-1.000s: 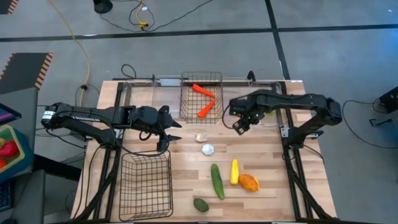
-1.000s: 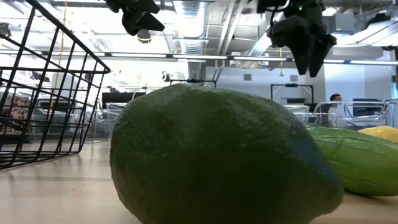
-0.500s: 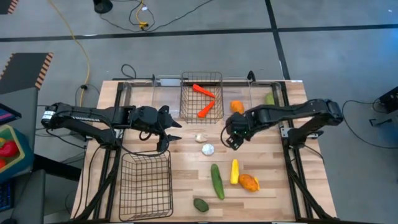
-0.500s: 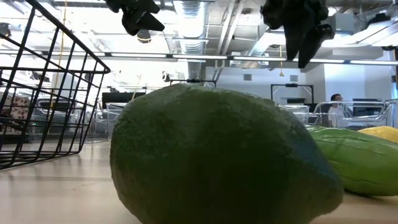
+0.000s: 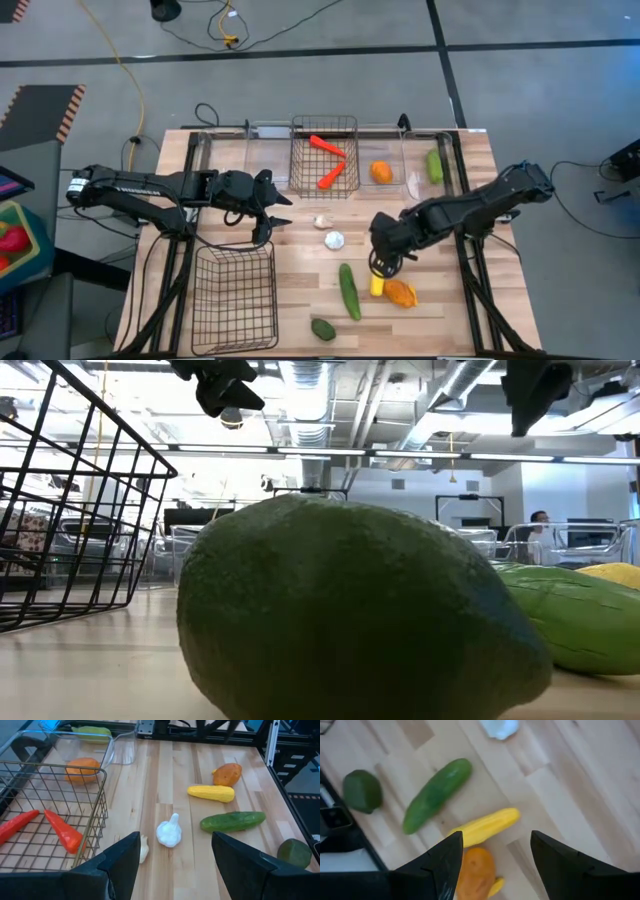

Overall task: Sort produce into baskets
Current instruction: Put the yellow mango into the middle right transparent bin

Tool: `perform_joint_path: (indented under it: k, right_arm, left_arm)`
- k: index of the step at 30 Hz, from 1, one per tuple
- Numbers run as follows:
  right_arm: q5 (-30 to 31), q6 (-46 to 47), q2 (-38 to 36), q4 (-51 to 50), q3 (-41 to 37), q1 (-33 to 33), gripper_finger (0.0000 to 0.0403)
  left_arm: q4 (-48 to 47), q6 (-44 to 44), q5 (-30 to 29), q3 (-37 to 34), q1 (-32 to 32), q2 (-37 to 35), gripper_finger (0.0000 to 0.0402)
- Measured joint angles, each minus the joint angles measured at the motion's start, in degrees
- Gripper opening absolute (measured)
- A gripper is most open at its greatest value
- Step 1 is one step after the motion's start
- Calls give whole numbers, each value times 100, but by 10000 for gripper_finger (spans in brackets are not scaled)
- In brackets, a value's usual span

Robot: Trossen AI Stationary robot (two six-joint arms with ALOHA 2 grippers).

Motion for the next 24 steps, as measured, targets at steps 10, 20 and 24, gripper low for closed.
perform_joint_path:
  k: [10,20,24]
  right_arm:
    - [-63,2,0,331,-2,228,261]
    - [-343,-7,40,340,-2,240,314]
    - [-482,-4,48,341,-2,258,366]
  left_arm:
    - [-1,0,2,1,-1,0,234]
    - [-3,0,1,2,1,0,234]
    - [-16,0,0,2,-1,0,234]
